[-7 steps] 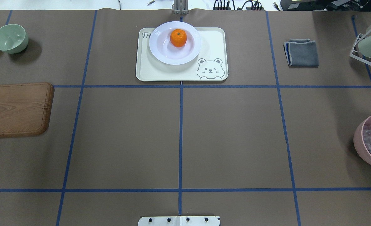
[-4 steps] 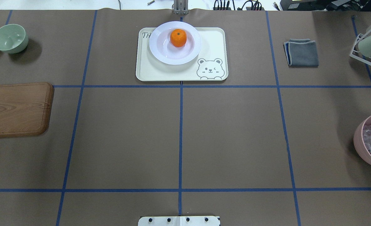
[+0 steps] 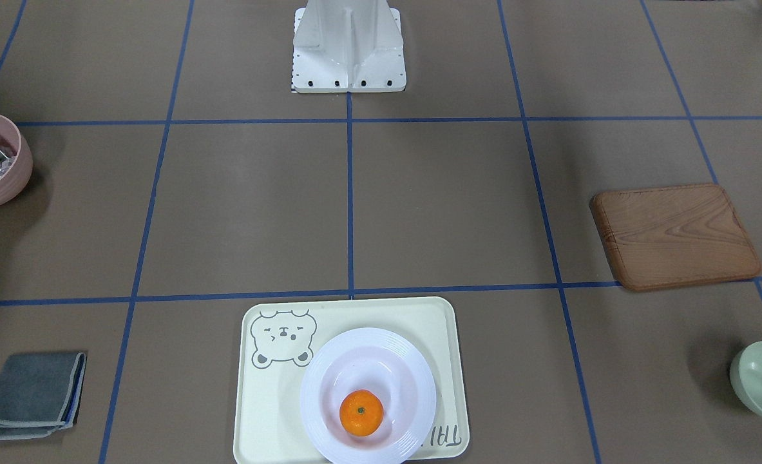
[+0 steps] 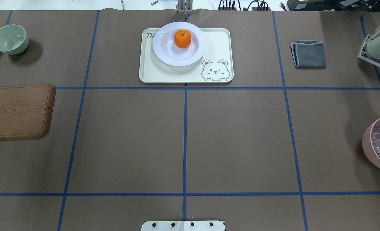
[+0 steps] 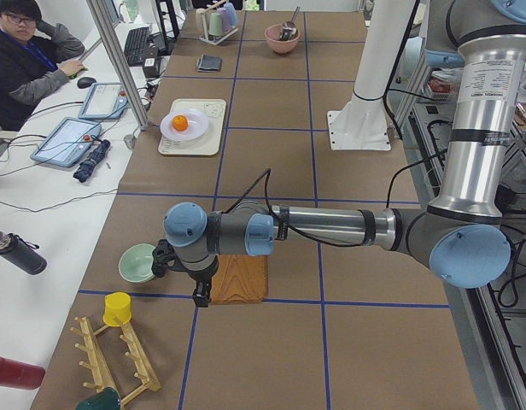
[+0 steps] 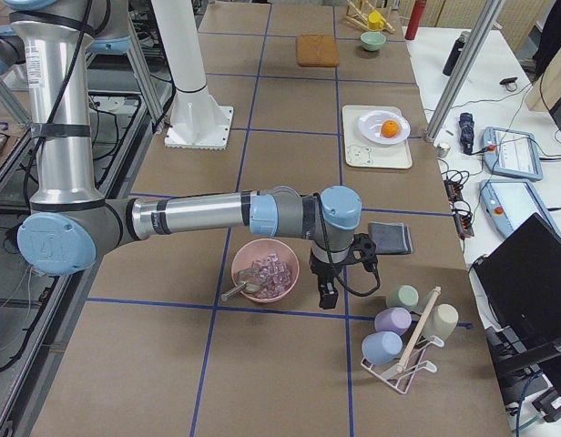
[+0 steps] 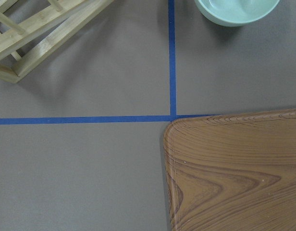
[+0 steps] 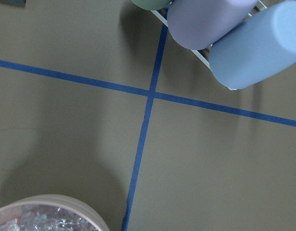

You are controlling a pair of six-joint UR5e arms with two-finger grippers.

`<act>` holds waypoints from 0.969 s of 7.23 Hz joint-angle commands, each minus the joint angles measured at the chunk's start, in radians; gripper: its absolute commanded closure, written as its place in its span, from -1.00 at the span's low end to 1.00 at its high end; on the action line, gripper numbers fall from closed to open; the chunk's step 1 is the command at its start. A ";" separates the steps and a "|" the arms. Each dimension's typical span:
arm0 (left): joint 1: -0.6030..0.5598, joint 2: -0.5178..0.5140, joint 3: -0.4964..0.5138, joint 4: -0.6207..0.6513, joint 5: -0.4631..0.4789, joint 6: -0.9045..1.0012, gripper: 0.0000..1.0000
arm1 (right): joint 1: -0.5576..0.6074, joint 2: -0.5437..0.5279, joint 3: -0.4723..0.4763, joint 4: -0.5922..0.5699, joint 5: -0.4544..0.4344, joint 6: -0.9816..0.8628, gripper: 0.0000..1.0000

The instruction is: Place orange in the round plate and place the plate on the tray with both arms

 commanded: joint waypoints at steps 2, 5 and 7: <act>-0.001 0.000 -0.001 -0.002 -0.002 0.000 -0.97 | 0.004 -0.004 0.043 0.002 -0.005 0.000 -1.00; -0.001 0.000 -0.001 -0.002 0.000 0.000 -0.97 | 0.004 -0.002 0.045 0.002 0.000 0.006 -1.00; -0.001 0.002 0.000 -0.002 0.000 0.000 -0.97 | 0.004 -0.002 0.051 0.002 0.003 0.006 -1.00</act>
